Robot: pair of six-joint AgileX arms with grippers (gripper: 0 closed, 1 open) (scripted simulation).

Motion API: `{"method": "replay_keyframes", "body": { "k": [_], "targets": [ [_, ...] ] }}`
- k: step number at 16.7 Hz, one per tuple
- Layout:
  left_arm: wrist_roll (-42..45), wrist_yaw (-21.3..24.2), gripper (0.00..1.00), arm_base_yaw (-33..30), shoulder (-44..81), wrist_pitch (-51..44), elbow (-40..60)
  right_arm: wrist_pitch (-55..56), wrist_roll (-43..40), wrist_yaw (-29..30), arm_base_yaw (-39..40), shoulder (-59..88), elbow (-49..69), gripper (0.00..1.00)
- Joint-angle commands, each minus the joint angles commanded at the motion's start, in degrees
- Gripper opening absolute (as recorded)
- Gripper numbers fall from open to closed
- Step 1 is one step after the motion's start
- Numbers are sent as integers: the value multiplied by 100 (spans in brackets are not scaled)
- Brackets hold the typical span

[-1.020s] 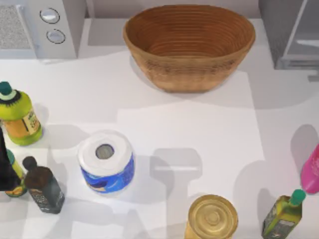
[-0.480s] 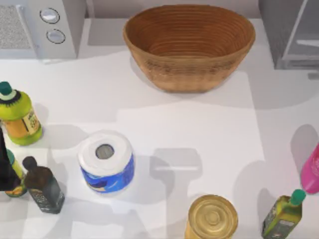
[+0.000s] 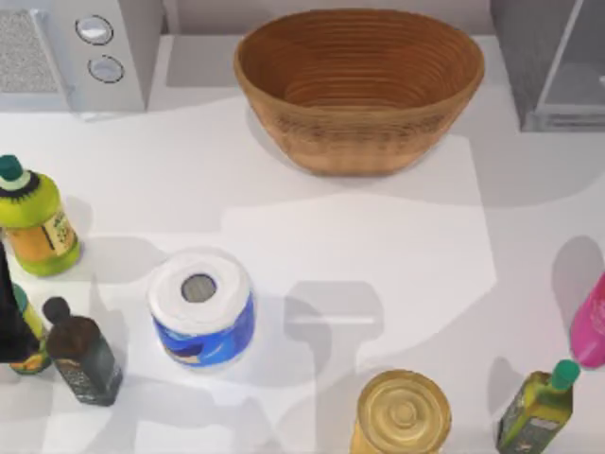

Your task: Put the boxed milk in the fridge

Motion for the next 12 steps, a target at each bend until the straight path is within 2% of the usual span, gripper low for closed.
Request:
{"method": "replay_keyframes", "body": {
  "k": [4,10,12],
  "targets": [
    [0,0,100,0,0,0,0,-709,-12,71,135,467,958,0],
    [0,0,100,0,0,0,0,-844,-9,97,161,577,1097,0],
    [0,0,100,0,0,0,0,-844,-9,97,161,577,1097,15]
  ]
}}
